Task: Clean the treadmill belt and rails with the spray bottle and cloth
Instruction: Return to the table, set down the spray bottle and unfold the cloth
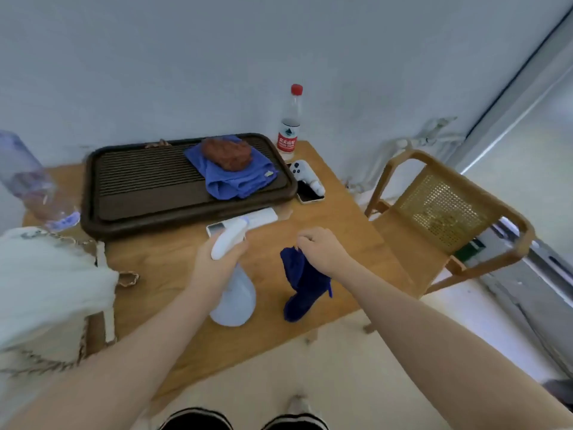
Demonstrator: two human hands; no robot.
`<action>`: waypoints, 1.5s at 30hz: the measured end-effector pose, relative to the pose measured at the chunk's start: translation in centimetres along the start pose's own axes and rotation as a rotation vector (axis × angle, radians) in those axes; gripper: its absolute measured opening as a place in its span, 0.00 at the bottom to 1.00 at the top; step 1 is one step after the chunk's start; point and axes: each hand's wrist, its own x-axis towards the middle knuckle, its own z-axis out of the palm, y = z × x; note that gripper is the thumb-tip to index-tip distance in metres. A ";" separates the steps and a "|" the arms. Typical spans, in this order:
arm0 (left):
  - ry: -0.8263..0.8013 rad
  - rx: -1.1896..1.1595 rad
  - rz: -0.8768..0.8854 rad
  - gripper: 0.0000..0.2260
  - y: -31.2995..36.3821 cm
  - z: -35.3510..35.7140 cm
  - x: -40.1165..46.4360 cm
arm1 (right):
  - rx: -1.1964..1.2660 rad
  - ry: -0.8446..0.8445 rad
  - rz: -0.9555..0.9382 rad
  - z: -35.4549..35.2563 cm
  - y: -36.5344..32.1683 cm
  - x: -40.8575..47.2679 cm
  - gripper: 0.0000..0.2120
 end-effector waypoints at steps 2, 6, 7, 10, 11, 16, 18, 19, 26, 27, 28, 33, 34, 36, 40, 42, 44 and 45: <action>0.130 -0.015 0.024 0.08 -0.1 0.4 -0.7 | -0.052 -0.131 -0.059 -0.6 0.9 1.1 0.18; 0.266 0.077 0.185 0.12 -0.9 1.0 -2.2 | -0.081 -0.255 -0.155 -0.8 2.0 2.1 0.15; 0.293 0.093 0.212 0.13 -1.2 1.2 -2.5 | -0.081 -0.276 -0.168 -0.8 2.3 2.2 0.14; 0.368 0.101 0.220 0.17 -2.3 1.6 -3.0 | -0.125 -0.350 -0.234 -0.9 2.6 2.1 0.11; 0.377 0.122 0.184 0.21 -2.8 1.7 -3.0 | -0.154 -0.363 -0.260 -1.1 2.6 2.1 0.11; 0.541 0.537 -0.398 0.32 -5.4 3.0 -4.9 | -0.198 -0.270 -0.343 -1.3 4.3 1.8 0.13; 0.272 0.557 -0.588 0.16 -5.4 4.8 -6.9 | -0.144 -0.100 -0.397 -1.4 5.0 1.7 0.13; 0.088 0.525 -0.633 0.10 -4.9 5.8 -7.8 | -0.105 -0.058 -0.414 -1.6 5.1 1.5 0.13; 0.113 0.501 0.117 0.20 0.5 11.6 -5.1 | 0.059 -0.097 -0.373 -3.9 5.2 0.3 0.11; 0.074 0.514 0.159 0.20 0.9 12.0 -4.5 | 0.101 -0.108 -0.357 -4.3 5.3 0.1 0.11; 0.027 0.545 0.189 0.16 1.1 12.3 -3.9 | 0.140 -0.120 -0.347 -4.7 5.3 0.0 0.11; -0.009 0.546 0.145 0.06 1.5 12.1 -2.2 | 0.278 -0.006 -0.279 -6.4 6.7 0.1 0.12; 0.024 0.527 0.139 0.06 1.7 11.8 -1.9 | 0.362 0.017 -0.227 -6.8 7.0 0.3 0.13; 0.158 0.354 0.109 0.06 1.7 10.9 -1.2 | 0.529 0.100 -0.091 -7.8 7.7 0.8 0.13; 0.374 -0.160 -0.207 0.06 1.7 9.5 0.2 | 0.602 0.206 0.080 -10.2 9.2 1.9 0.13; 0.366 -0.400 -0.281 0.04 2.2 10.0 0.8 | 0.577 0.196 0.111 -10.6 9.4 2.6 0.12; 0.334 -0.705 -0.229 0.05 3.4 10.6 1.5 | 0.702 0.224 0.122 -10.9 8.9 3.2 0.11; 0.309 -0.813 -0.167 0.06 4.2 10.7 1.8 | 0.834 0.255 0.113 -11.3 8.3 3.5 0.11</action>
